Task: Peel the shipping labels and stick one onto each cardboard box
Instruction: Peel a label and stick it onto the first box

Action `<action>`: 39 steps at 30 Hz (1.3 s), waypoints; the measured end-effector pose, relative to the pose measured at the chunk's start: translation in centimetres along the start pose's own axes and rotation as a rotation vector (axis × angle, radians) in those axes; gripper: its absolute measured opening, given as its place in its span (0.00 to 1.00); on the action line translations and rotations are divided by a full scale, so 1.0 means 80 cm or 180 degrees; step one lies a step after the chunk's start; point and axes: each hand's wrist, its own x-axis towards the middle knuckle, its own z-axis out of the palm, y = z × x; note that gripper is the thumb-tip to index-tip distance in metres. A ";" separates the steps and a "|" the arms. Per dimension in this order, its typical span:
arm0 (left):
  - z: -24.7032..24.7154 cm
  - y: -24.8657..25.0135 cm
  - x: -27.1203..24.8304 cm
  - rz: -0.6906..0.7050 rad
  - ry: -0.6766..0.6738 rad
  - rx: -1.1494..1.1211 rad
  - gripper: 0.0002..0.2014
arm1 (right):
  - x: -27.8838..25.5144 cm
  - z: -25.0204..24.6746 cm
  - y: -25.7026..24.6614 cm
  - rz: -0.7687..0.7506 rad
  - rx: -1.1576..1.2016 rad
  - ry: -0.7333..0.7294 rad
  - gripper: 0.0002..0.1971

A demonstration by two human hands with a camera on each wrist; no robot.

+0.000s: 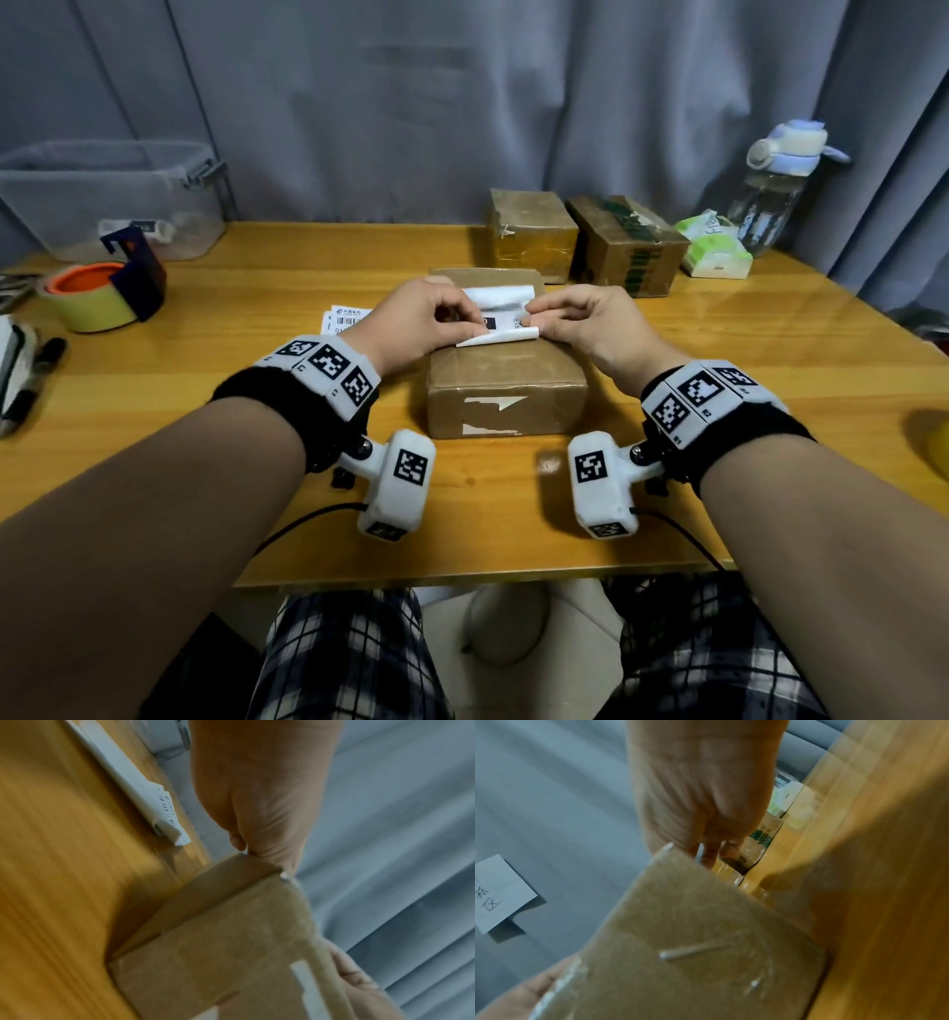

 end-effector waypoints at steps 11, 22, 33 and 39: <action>0.002 0.010 0.013 -0.0173 -0.0053 0.0059 0.07 | -0.006 -0.013 -0.008 0.0364 0.0158 -0.0649 0.07; 0.008 0.033 0.011 -0.0474 -0.0656 0.1472 0.19 | 0.007 0.012 -0.019 0.0395 -0.0853 -0.0205 0.11; -0.003 0.032 0.005 -0.0549 -0.1007 0.1283 0.16 | 0.012 0.025 -0.033 0.0401 -0.2595 -0.0645 0.12; -0.017 0.048 0.000 -0.0228 -0.0886 0.1345 0.14 | 0.006 0.007 -0.041 0.0308 -0.2290 -0.0655 0.08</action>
